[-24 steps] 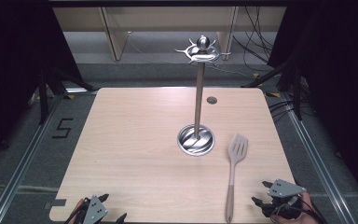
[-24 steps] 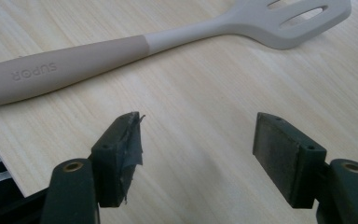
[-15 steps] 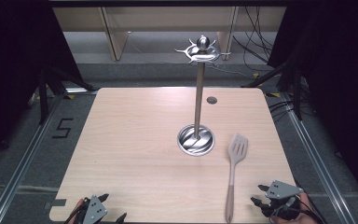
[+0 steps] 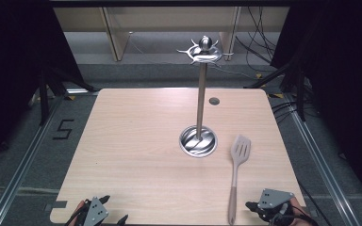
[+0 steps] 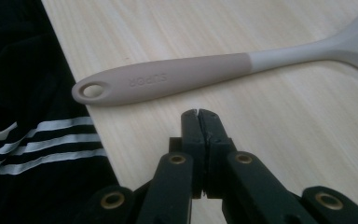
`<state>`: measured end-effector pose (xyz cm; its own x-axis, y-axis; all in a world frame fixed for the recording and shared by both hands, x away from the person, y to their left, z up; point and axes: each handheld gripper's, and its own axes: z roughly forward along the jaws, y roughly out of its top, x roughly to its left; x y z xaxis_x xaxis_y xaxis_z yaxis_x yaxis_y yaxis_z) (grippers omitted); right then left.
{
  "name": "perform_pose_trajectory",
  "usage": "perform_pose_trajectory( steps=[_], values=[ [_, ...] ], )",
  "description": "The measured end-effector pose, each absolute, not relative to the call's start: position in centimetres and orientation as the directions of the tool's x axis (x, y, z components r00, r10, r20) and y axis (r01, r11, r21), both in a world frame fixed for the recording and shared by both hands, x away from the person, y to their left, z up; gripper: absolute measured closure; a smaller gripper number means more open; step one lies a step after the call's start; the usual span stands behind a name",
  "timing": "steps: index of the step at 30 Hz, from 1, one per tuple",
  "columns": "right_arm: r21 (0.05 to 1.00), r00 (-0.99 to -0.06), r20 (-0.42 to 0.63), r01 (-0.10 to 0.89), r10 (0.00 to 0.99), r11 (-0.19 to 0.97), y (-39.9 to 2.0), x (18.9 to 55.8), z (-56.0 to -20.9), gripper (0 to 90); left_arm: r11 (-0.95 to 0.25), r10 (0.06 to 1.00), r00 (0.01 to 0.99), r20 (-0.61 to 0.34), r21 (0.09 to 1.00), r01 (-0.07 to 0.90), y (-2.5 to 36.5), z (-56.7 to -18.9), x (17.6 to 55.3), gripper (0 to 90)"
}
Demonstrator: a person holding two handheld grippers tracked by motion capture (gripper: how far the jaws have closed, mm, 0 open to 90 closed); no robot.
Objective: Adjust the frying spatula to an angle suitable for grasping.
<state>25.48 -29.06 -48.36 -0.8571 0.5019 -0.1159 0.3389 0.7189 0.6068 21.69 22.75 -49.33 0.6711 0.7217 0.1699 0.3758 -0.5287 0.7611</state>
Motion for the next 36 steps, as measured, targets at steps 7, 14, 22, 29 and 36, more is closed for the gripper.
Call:
perform_pose_trajectory(
  steps=[7,14,22,29,36],
  values=[
    [0.585,-0.876,-0.114,0.322,0.468,0.745,-28.1,25.5,-48.7,90.0,-0.511,0.737,0.658,0.157,0.766,0.389,22.6,-49.5,21.7,15.0],
    [0.555,-0.9,-0.088,0.312,0.427,0.771,-27.0,25.8,-49.3,90.0,-0.511,0.731,0.663,0.158,0.771,0.379,22.6,-49.5,21.6,15.0],
    [0.575,-0.906,-0.059,0.314,0.42,0.756,-25.6,26.2,-49.4,90.0,-0.491,0.739,0.658,0.143,0.783,0.381,22.5,-49.5,21.6,15.0],
    [0.597,-0.91,-0.046,0.306,0.413,0.742,-24.6,26.9,-49.1,90.0,-0.513,0.73,0.666,0.155,0.768,0.383,22.6,-49.5,21.7,15.0],
    [0.607,-0.903,-0.044,0.315,0.427,0.73,-24.1,27.1,-49.3,90.0,-0.51,0.729,0.667,0.157,0.774,0.375,22.5,-49.5,21.7,15.0]
  ],
)
